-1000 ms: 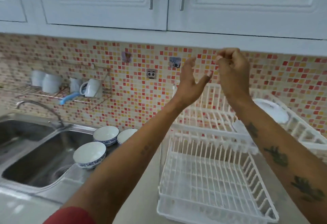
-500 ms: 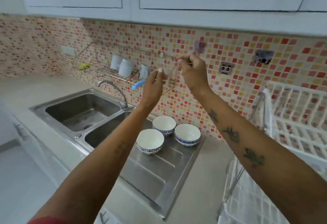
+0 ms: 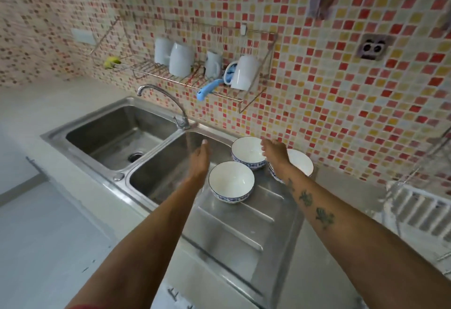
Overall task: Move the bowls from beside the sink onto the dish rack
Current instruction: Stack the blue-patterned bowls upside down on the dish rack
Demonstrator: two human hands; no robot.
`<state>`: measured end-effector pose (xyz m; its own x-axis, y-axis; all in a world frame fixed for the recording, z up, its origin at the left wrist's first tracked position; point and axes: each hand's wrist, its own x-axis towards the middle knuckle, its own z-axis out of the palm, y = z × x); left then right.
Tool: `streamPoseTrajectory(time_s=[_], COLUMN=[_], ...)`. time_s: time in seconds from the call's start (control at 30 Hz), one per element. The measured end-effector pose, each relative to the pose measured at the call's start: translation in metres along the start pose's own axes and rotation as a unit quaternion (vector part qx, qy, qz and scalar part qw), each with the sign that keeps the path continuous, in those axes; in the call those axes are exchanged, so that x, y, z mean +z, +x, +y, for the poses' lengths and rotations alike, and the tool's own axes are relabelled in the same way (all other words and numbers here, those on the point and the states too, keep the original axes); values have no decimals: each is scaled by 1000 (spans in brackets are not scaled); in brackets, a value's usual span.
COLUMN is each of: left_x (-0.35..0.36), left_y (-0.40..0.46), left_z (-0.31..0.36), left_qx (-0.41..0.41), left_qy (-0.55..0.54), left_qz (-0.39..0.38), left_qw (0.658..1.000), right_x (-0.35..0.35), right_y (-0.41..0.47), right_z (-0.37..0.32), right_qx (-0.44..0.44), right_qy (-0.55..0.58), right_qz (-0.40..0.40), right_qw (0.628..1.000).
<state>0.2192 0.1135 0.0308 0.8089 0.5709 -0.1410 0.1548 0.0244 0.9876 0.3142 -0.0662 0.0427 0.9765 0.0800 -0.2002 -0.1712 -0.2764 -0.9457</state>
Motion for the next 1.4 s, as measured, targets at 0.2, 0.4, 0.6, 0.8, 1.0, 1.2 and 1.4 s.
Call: streamPoseTrajectory(time_s=[0.2,0.4,0.6,0.8,1.0,1.2,1.4], left_x=[17,27,34,34,36,36,30], left_y=[27,41,47,54,49,43,30], left_z=[-59,-93,-95,-105,-100,-93,-97], left_qx=[-115,-176,-198,-217,-228,-239,-268], left_qy=[-45,-101,-122,-139,-140,-124,-143], left_qz=[28,-4,26,36,50,37,12], left_qw=[992,979,972,966,962,962,953], right_x=[21,48,64,72,70,64,59], right_y=[44,51,17,18,13,7,-5], right_z=[96,129,95,99,96,93,91], right_qx=[136,146,167,169,172,165,146], right_qy=[68,64,91,101,150,104,108], right_qz=[6,24,-18,8,-4,-19,-28], right_qw=[988,987,982,980,974,981,983])
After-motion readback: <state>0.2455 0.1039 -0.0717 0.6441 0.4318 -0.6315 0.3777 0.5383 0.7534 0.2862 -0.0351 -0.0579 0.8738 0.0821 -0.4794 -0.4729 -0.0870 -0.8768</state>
